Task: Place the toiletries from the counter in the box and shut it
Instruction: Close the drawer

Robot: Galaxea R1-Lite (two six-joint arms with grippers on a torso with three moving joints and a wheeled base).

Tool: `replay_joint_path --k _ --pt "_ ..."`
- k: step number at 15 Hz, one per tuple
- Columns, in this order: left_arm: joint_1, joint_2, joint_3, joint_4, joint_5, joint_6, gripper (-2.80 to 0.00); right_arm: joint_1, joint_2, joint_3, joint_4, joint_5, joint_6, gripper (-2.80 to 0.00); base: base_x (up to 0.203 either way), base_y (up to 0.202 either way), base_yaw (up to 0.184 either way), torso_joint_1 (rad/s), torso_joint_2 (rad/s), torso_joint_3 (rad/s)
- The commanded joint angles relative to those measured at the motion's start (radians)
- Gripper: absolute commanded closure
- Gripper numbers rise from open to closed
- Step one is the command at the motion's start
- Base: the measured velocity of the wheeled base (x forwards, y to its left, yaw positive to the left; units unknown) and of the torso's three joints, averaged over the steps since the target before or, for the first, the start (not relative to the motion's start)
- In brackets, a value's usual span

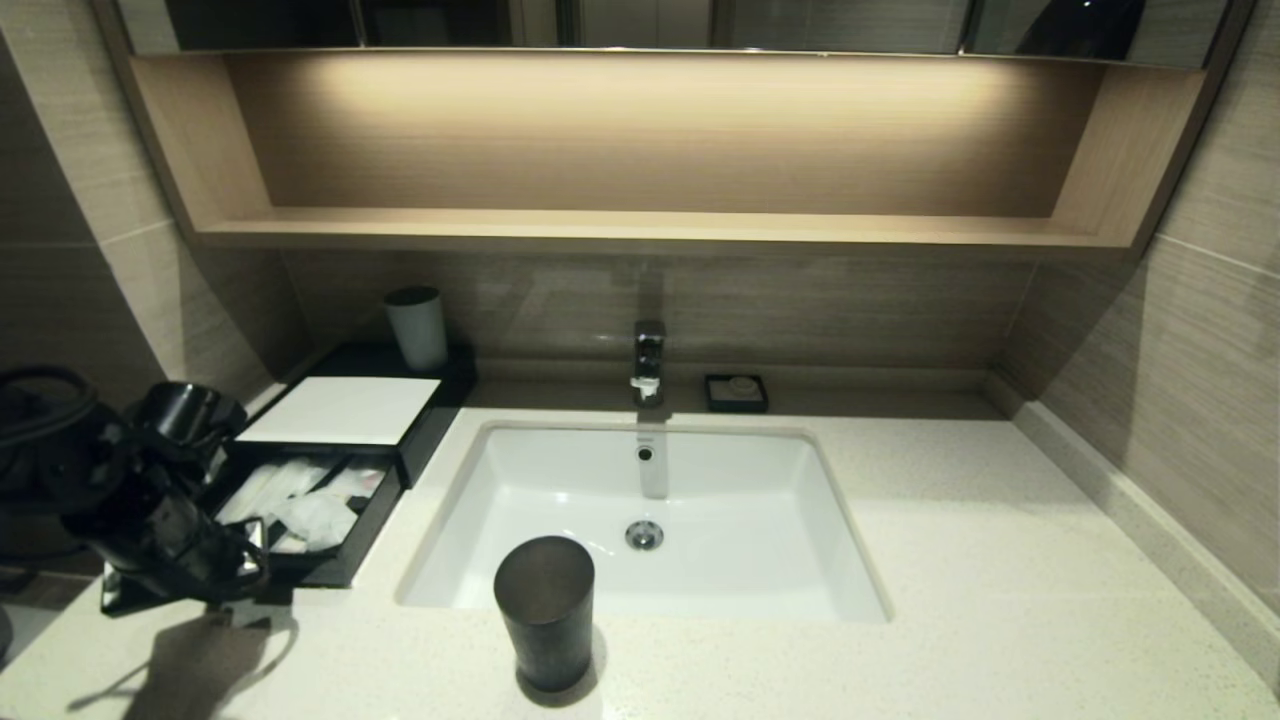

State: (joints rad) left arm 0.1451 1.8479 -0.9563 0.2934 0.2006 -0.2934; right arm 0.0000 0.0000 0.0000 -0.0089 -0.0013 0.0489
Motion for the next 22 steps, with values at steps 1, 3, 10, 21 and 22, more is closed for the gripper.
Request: replay_joint_path --k 1,3,10,21,22 --pt "0.001 0.011 -0.014 0.001 0.001 -0.001 0.00 0.000 0.002 0.000 0.000 0.000 0.000 0.00 0.000 0.000 0.000 0.000 0.00 0.000" --pt "0.001 0.021 -0.021 -0.002 0.000 -0.001 0.00 0.000 0.002 0.000 0.000 0.000 0.000 0.00 0.000 0.000 0.000 0.000 0.00 0.000" --pt "-0.001 0.030 -0.054 -0.017 -0.003 -0.028 0.00 0.000 0.002 -0.001 0.000 0.000 0.000 0.00 0.000 0.000 0.000 0.000 0.00 0.000" --pt "-0.012 0.090 -0.099 -0.073 -0.004 -0.044 0.00 0.000 0.002 0.000 0.000 0.000 0.000 0.00 0.000 0.000 0.000 0.000 0.00 0.000" --pt "-0.013 0.095 -0.110 -0.073 -0.004 -0.046 0.00 0.000 0.002 0.000 0.000 0.000 0.000 0.00 0.000 0.000 0.000 0.000 0.00 0.000"
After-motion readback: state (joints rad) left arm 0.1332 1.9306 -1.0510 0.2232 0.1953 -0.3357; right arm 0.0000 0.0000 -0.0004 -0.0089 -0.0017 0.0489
